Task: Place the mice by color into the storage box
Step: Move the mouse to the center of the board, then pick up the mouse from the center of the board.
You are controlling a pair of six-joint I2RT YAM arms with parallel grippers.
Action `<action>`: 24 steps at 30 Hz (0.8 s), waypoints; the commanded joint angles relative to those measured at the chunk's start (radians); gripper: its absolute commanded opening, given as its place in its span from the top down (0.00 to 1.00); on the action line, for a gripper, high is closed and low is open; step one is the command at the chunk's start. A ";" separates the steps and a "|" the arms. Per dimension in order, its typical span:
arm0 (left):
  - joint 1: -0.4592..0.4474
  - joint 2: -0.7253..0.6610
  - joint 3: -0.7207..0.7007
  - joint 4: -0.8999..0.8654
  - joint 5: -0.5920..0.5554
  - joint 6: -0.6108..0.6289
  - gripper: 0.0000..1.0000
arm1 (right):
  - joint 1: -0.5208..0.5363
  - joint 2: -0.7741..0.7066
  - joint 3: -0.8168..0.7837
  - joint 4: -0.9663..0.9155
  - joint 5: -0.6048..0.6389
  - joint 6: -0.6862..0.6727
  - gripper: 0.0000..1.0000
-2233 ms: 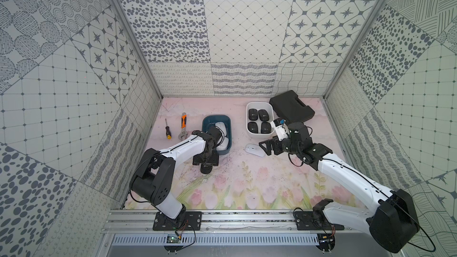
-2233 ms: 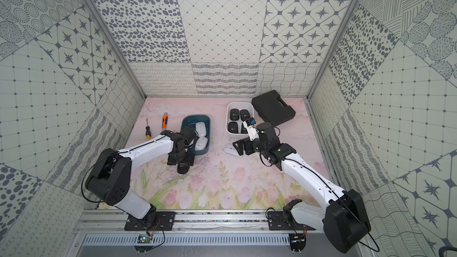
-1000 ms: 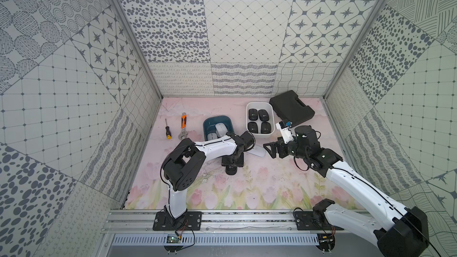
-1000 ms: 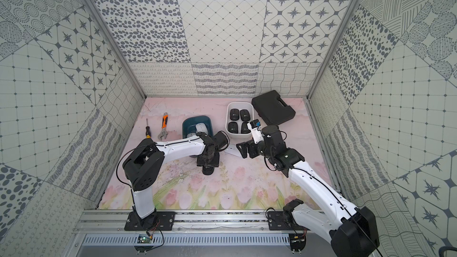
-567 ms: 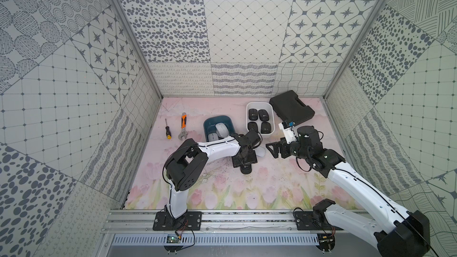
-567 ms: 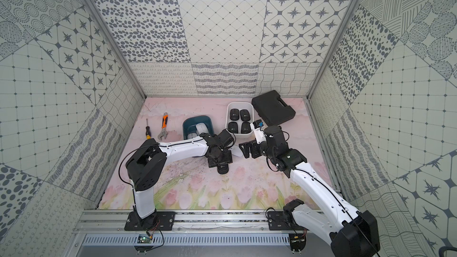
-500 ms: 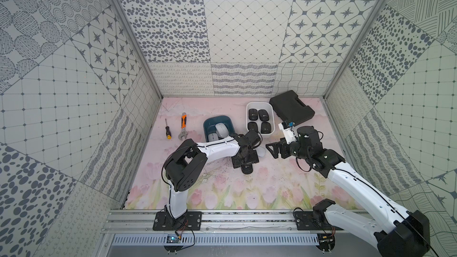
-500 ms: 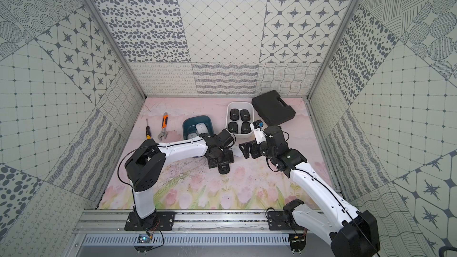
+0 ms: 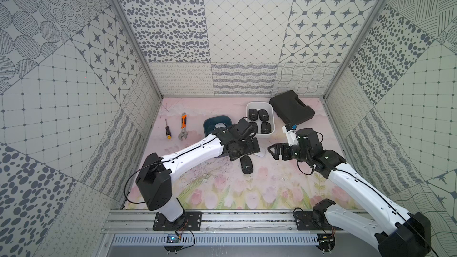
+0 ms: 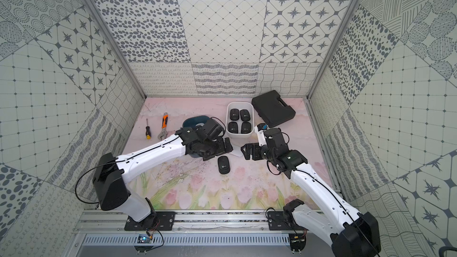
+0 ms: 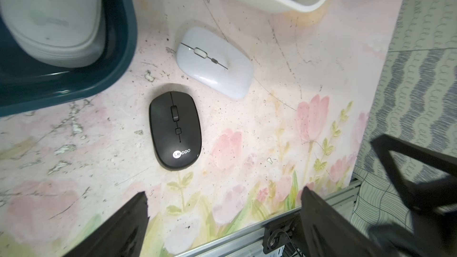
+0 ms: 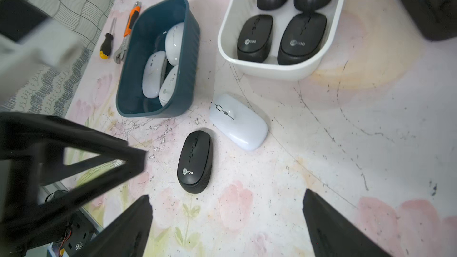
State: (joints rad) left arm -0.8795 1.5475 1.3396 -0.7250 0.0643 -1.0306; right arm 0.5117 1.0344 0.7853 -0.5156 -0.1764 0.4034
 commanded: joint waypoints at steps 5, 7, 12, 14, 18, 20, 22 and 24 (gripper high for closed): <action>0.041 -0.437 -0.002 -0.332 -0.368 0.167 0.01 | 0.281 0.347 0.111 -0.012 0.145 0.174 0.01; 0.050 -0.519 -0.003 -0.364 -0.423 0.205 0.01 | 0.319 0.418 0.149 -0.014 0.173 0.195 0.01; 0.071 -0.624 -0.017 -0.447 -0.465 0.225 0.01 | 0.351 0.564 0.248 -0.017 0.203 0.177 0.01; 0.073 -0.655 -0.037 -0.451 -0.470 0.213 0.01 | 0.368 0.623 0.299 -0.030 0.214 0.163 0.01; 0.079 -0.706 -0.063 -0.455 -0.474 0.197 0.01 | 0.391 0.709 0.361 -0.062 0.249 0.167 0.01; 0.081 -0.716 -0.063 -0.463 -0.479 0.195 0.01 | 0.395 0.736 0.367 -0.070 0.260 0.171 0.01; 0.083 -0.721 -0.065 -0.470 -0.481 0.198 0.01 | 0.397 0.762 0.375 -0.067 0.272 0.171 0.04; 0.084 -0.724 -0.066 -0.473 -0.485 0.195 0.01 | 0.405 0.793 0.403 -0.078 0.290 0.165 0.06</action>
State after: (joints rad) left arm -0.8021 0.8371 1.2793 -1.1297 -0.3508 -0.8616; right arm 0.9089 1.7893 1.1469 -0.5732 0.0639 0.5697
